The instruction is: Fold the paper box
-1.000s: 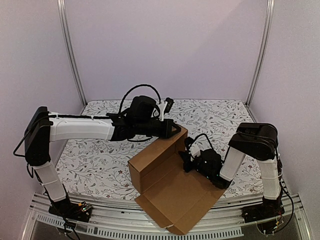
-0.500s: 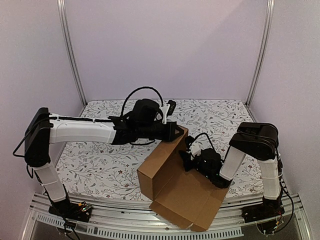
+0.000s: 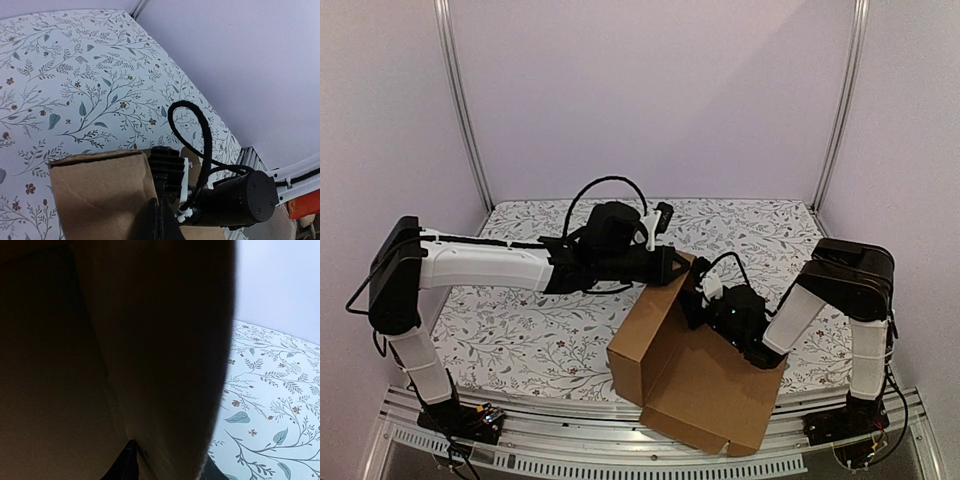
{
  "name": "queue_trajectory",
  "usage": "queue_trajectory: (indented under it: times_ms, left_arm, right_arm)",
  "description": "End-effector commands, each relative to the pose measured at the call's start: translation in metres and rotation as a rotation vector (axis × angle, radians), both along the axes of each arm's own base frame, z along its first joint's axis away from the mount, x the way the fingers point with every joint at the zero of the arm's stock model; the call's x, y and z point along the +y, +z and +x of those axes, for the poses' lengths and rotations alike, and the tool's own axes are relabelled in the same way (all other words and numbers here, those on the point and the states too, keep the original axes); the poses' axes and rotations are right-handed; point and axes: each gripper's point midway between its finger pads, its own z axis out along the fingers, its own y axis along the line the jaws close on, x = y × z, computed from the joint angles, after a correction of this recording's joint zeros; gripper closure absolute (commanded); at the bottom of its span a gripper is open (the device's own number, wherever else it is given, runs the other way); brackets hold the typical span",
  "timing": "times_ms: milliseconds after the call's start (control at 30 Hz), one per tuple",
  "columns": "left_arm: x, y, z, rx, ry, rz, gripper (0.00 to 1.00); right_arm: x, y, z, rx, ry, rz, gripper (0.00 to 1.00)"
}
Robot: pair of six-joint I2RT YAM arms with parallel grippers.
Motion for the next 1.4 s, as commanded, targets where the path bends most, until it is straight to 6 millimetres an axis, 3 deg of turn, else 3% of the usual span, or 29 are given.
queue_trajectory:
  times_ms: [0,133,300,400,533,733,867,1133,1367]
  left_arm:
    - [0.007,-0.067,-0.029,0.117,-0.043,0.166,1.00]
    - [0.007,-0.068,-0.028,0.116,-0.043,0.167,1.00]
    - [0.007,-0.068,-0.029,0.114,-0.044,0.170,1.00]
    - [0.006,-0.067,-0.028,0.109,-0.044,0.171,1.00]
    - [0.006,-0.065,-0.029,0.106,-0.048,0.170,1.00]
    - [0.005,-0.058,-0.030,0.096,-0.062,0.162,1.00]
    - [0.015,-0.061,-0.029,0.095,-0.048,0.218,0.99]
    - [0.051,-0.018,-0.005,0.008,0.046,0.214,0.67]
    - [0.098,0.007,0.027,-0.045,0.158,0.231,0.62]
  right_arm:
    - [0.007,0.054,0.000,-0.133,0.033,0.094,0.64]
    - [0.009,0.056,-0.003,-0.148,0.067,0.080,0.60]
    - [0.008,0.058,-0.003,-0.154,0.088,0.079,0.62]
    - [0.007,0.060,-0.001,-0.155,0.093,0.084,0.73]
    - [0.007,0.058,0.001,-0.149,0.099,0.087,0.99]
    - [0.007,0.059,0.002,-0.138,0.093,0.106,1.00]
    - [0.005,0.061,0.004,-0.130,0.077,0.124,1.00]
    - [0.002,0.065,0.004,-0.125,0.065,0.140,1.00]
    - [0.000,0.062,0.000,-0.118,0.075,0.133,1.00]
